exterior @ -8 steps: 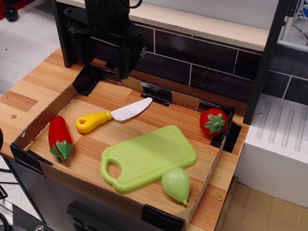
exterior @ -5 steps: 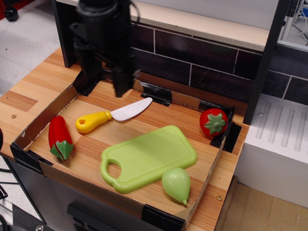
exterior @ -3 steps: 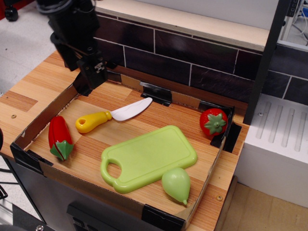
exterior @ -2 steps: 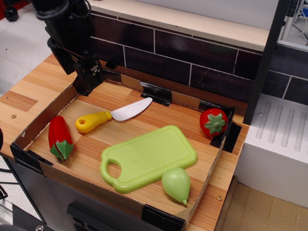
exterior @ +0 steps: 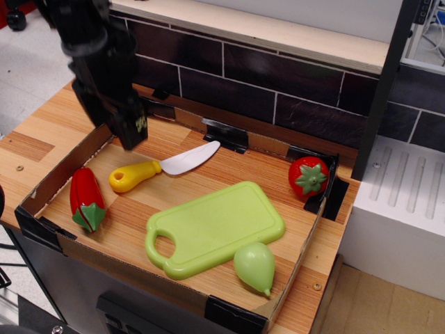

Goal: Put knife on cutting board

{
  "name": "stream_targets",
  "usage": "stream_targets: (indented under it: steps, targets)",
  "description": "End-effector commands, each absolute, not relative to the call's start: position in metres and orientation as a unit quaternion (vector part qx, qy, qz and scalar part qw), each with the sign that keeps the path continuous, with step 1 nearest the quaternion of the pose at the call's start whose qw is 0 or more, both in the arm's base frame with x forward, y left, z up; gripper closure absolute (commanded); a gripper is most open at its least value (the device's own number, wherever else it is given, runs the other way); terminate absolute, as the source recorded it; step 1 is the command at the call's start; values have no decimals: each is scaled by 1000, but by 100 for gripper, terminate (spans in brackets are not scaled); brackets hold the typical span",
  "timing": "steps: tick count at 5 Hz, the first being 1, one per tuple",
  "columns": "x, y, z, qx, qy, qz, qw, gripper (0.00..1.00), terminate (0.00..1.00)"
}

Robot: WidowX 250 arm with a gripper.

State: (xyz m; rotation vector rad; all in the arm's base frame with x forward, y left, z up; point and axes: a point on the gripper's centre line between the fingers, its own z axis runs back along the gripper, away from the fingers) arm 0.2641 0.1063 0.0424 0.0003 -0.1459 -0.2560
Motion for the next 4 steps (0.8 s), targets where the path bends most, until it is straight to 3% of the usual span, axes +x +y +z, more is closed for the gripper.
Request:
stream_targets:
  steps: [1,3,4]
  targets:
    - [261,92,18,22,-80,-126,989,0,0]
    - [254,86,-2,10,-62,-121,991,0,0]
    - [255,87,-3,2,-64,-131,989,100,0]
